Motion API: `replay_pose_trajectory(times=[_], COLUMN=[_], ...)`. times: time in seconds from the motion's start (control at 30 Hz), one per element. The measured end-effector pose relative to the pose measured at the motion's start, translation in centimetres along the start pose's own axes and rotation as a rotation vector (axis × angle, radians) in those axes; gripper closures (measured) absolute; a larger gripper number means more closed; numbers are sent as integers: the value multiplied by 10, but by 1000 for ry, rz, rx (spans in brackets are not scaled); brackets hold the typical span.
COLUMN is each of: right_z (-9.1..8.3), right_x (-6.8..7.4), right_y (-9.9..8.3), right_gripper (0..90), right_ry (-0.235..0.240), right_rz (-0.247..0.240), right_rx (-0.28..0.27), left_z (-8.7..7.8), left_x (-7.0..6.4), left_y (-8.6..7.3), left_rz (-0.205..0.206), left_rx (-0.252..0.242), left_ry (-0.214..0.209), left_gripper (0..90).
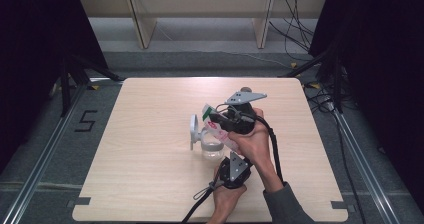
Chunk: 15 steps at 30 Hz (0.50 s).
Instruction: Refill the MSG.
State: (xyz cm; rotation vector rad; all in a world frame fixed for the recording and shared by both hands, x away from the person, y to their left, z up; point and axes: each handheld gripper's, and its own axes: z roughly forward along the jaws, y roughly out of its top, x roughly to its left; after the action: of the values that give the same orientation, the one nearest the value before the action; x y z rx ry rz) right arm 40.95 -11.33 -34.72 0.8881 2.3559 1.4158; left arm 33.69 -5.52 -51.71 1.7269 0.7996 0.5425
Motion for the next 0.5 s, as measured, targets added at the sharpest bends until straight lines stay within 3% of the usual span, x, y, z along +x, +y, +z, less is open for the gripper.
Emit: replay_pose_trajectory(times=[0.13, 0.37, 0.4, 0.5], right_z=[0, 2, 2, 0], right_x=[4, 5, 6, 6], right_y=[1, 3, 3, 3], right_gripper=[900, 900, 900, 900], right_ry=[-4, -6, 0, -10], right_rz=[-4, -55, -24, -18], right_rx=[6, 7, 12, 10], left_z=[0, 1, 1, 2], left_x=[-2, -2, -2, -1], left_y=[2, 3, 3, 5], left_rz=[-3, -7, -7, -14], left_rx=[-15, -18, -18, -22], left_ry=[4, 3, 3, 7], left_gripper=[849, 849, 849, 849])
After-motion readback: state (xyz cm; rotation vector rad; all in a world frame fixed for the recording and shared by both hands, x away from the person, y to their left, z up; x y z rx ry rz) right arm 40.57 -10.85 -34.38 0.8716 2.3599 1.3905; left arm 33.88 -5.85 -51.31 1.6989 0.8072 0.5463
